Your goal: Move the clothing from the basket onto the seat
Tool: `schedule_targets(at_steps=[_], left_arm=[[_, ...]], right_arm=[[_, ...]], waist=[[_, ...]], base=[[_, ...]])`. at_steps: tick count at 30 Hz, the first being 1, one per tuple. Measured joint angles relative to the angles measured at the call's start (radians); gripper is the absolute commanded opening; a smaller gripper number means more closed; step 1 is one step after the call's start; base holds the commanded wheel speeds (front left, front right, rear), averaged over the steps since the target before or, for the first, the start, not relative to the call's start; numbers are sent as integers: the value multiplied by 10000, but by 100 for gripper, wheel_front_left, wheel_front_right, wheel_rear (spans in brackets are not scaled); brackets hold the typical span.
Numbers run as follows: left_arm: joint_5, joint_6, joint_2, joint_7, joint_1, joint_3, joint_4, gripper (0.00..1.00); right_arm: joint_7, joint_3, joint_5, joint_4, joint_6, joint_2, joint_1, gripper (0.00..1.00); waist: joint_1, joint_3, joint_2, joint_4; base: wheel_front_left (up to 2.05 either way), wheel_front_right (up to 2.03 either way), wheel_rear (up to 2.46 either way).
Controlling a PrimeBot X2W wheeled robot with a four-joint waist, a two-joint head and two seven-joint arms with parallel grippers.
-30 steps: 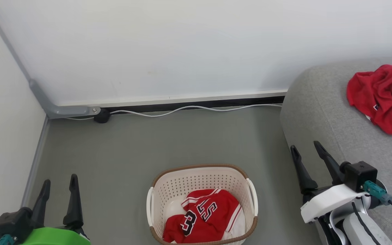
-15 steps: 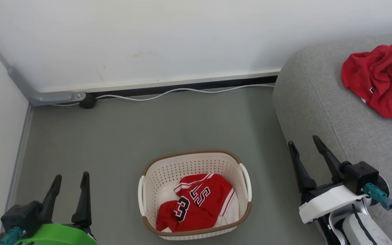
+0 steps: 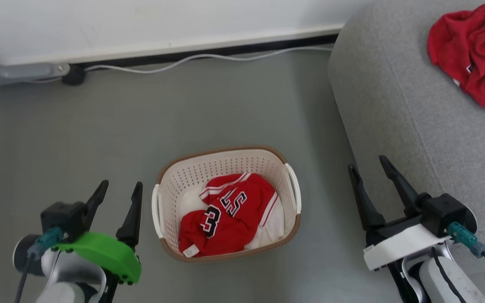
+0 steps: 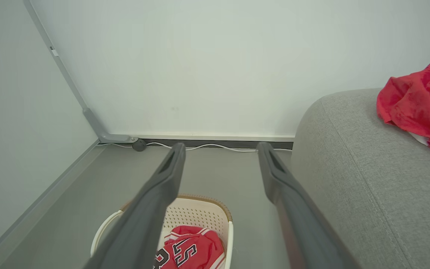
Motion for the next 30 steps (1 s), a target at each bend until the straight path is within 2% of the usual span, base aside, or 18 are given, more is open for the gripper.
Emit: schedule_targets(at_steps=[12,20,30], left_arm=[[616,-2,-127,1342,-2158,-773,675,100],[731,151,-610,2151,-3320,-934,1436,100],[1164,314,-1106,2456,-4619,-1060,2243,100]], right_arm=[[0,-8,-61,-466,2,88,-781,100],[0,13,-82,-742,86,353,-1585,100],[0,40,-100,-915,257,462,-2577,100]], waist=[[0,1698,0,-292],[1,2846,0,-402],[2,4275,0,-636]], base=[[0,0,0],[0,0,0],[0,0,0]])
